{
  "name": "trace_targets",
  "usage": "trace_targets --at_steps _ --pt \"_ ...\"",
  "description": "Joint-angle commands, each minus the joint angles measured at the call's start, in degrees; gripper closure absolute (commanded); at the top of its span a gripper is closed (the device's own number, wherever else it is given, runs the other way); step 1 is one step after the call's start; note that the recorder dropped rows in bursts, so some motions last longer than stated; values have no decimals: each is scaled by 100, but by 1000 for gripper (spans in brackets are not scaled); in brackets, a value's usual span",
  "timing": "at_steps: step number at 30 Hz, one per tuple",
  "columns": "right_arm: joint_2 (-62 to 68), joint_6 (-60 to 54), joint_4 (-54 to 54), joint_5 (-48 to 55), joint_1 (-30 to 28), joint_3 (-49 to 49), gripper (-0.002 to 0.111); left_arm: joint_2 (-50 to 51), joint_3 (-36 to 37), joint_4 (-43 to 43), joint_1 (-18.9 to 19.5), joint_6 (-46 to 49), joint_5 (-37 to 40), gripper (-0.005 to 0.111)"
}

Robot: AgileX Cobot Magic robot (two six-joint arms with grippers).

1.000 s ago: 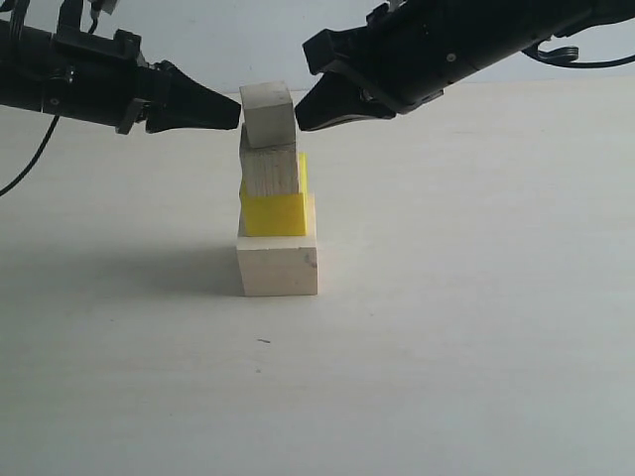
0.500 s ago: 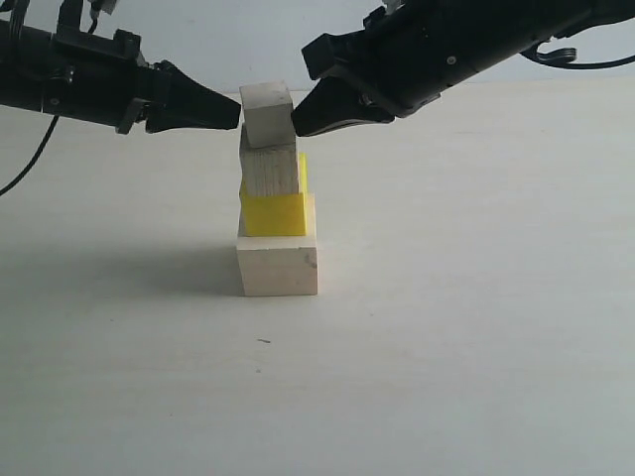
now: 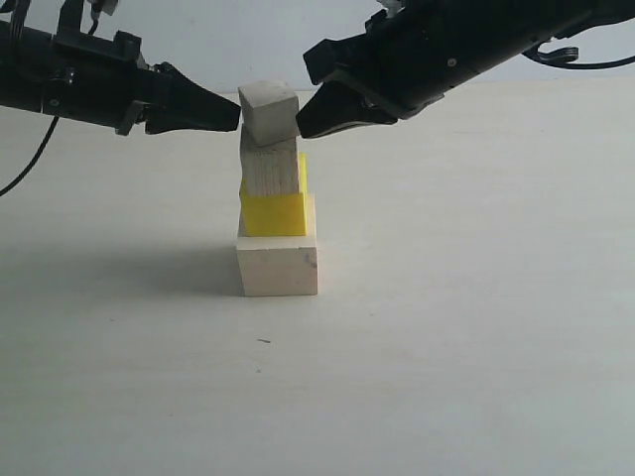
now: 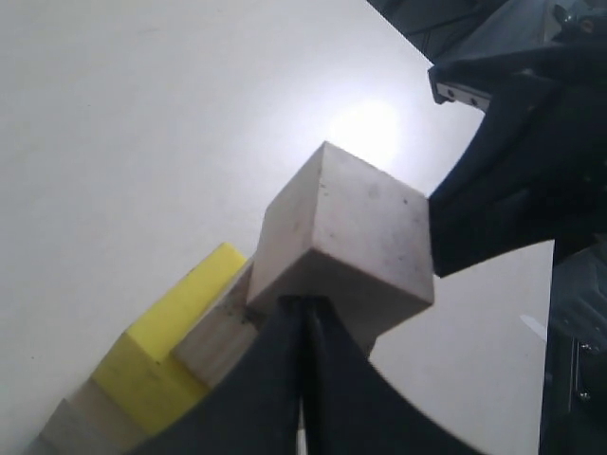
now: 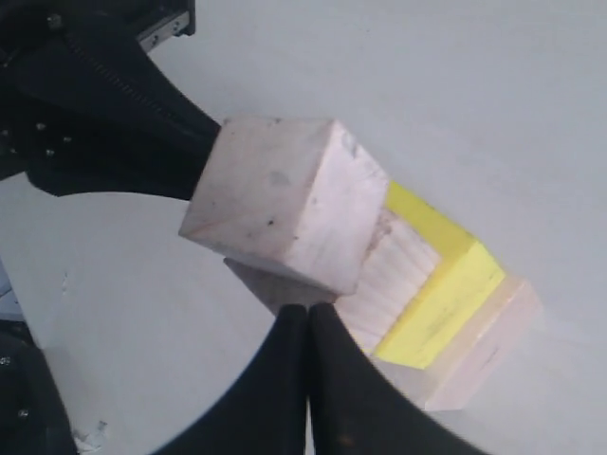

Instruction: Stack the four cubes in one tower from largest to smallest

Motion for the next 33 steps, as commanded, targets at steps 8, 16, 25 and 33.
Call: trace_targets --at_steps 8,16,25,33 --pt "11 273 -266 -695 3 -42 108 -44 -32 -37 4 -43 -5 107" --pt "155 -167 236 -566 3 -42 108 -44 -32 -37 4 -43 -5 107" --pt "155 -167 235 -212 3 -42 108 -44 -32 -37 4 -40 -41 107" --pt "155 -167 235 -17 3 -42 108 -44 -32 -37 4 -40 -41 107"
